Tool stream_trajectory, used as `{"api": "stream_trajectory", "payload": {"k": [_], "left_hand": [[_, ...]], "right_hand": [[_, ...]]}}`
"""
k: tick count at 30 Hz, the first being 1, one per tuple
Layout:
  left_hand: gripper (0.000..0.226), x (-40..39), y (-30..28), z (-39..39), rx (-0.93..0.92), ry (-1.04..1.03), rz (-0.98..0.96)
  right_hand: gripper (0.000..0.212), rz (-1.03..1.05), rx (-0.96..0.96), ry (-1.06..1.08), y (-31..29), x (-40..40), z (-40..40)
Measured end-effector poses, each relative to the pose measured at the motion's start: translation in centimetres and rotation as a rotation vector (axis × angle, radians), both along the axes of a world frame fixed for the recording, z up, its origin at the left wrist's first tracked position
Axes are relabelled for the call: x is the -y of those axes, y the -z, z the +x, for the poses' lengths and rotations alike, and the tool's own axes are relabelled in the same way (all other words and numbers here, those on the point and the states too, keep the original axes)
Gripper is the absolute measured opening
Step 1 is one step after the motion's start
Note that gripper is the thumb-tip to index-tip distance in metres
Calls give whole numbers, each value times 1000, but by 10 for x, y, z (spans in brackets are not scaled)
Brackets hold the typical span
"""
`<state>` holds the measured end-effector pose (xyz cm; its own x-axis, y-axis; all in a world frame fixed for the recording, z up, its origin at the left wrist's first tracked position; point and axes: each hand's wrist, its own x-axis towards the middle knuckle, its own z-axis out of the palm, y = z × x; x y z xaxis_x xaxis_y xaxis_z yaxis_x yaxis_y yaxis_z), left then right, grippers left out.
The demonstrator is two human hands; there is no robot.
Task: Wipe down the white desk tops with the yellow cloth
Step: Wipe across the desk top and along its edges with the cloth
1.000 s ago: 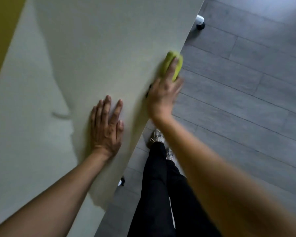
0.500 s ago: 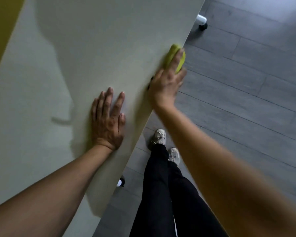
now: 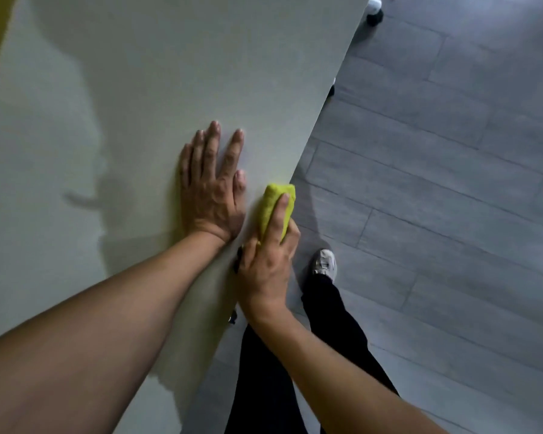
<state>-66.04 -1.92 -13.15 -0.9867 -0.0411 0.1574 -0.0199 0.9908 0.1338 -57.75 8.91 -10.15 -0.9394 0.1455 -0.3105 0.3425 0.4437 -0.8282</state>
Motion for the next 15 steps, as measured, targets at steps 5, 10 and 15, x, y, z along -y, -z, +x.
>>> {"api": "stream_trajectory", "payload": {"k": [5,10,15], "left_hand": [[56,3,4,-1,-42,27,4],[56,2,5,1,-74,30,22],[58,3,4,3,-75,12,38]], "right_hand": [[75,12,-17,157,2,7,-44],[69,122,18,217,9,-21,-161],[70,122,-63,228,16,-7,-118]]}}
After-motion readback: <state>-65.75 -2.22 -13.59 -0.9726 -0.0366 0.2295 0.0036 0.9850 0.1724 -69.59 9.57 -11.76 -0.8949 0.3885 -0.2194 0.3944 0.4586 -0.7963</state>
